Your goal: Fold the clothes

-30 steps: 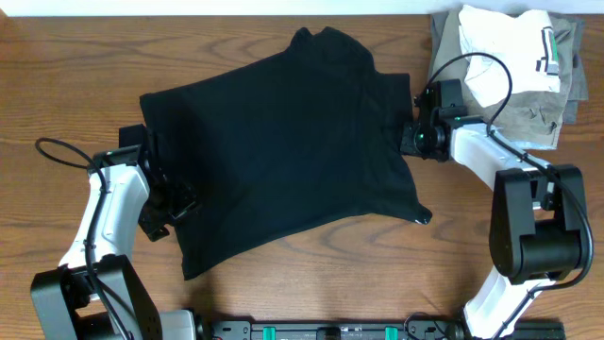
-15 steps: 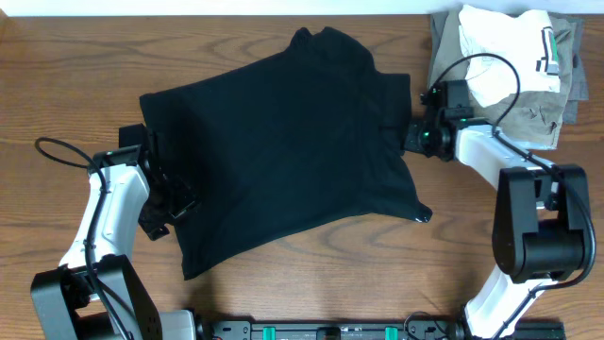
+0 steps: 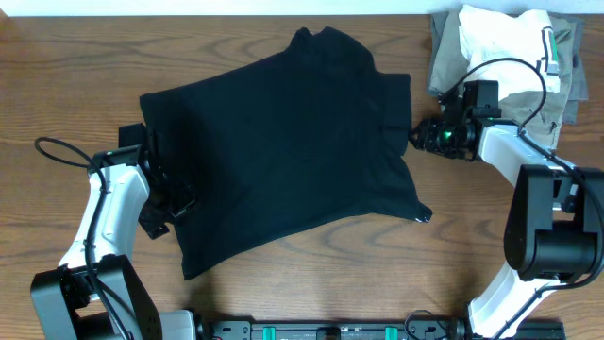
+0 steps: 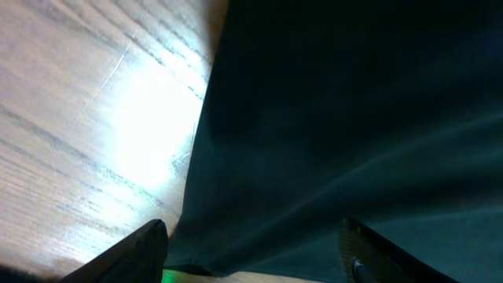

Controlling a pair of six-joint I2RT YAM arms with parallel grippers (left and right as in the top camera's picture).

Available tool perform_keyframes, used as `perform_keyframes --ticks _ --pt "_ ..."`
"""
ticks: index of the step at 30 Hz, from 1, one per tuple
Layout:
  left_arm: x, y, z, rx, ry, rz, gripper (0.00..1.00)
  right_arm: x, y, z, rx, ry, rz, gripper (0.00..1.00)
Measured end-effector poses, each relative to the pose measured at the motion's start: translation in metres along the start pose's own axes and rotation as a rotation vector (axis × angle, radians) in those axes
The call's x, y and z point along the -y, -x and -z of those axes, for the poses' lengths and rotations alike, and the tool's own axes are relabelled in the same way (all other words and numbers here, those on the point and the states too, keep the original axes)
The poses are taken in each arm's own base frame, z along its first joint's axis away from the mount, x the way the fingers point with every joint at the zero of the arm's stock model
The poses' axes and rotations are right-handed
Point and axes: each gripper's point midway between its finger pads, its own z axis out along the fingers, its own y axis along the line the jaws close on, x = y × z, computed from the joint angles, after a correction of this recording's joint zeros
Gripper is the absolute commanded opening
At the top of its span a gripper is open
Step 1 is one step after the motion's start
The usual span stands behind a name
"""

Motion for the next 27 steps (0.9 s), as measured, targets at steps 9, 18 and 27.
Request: perform_keyframes --ticks 9,18,27 --pt "0.001 0.003 0.000 0.011 -0.005 -0.013 0.71 -0.013 0.005 -0.006 0.015 0.061 -0.045 0.46" --pt "0.001 0.003 0.000 0.011 -0.005 -0.023 0.71 -0.028 0.006 -0.021 -0.004 0.190 -0.086 0.33" --pt "0.001 0.003 0.000 0.011 -0.005 -0.023 0.71 -0.030 0.007 -0.028 -0.006 0.223 -0.101 0.01"
